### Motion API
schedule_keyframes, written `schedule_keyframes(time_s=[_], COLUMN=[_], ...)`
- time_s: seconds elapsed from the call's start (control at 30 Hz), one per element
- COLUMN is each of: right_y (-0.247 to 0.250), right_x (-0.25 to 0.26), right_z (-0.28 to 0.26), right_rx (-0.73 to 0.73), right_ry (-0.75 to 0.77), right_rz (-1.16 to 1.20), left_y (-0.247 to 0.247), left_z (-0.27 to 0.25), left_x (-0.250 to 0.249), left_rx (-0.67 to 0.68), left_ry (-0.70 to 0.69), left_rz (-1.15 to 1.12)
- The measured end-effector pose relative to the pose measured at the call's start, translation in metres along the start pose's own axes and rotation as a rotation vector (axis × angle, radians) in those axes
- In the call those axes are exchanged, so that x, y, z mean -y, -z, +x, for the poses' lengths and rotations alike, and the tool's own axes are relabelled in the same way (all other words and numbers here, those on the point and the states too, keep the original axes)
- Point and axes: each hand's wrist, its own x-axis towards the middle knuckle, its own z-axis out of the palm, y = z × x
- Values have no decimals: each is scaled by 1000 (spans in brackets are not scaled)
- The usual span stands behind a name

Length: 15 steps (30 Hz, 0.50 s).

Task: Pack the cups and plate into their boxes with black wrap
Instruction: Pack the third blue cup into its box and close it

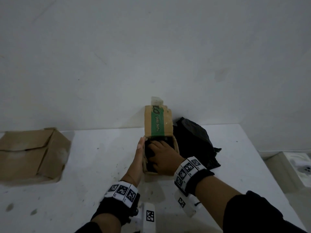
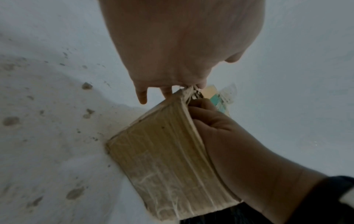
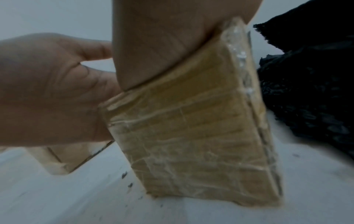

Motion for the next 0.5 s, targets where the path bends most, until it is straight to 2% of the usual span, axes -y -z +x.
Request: schedule_keyframes(time_s=[0.07, 0.13, 0.2, 0.27, 0.33, 0.5], right_y=[2, 3, 0, -3, -1, 16], right_x=[0, 5, 13, 17, 16, 11], right_z=[-6, -11, -14, -15, -11, 7], right_rx=[-93, -201, -211, -150, -28, 122], right_ry=[-37, -160, -301, -412, -503, -560], right_rz=[26, 59, 54, 69, 125, 114], left_y=[0, -2, -3, -4, -2, 0], left_z=[0, 1, 0, 0, 2, 2], left_x=[2, -2, -3, -1, 2, 0], left_rx=[31, 34, 46, 56, 54, 73], left_ry=[9, 33, 14, -14, -18, -22], left_rz=[-10, -41, -25, 29, 75, 130])
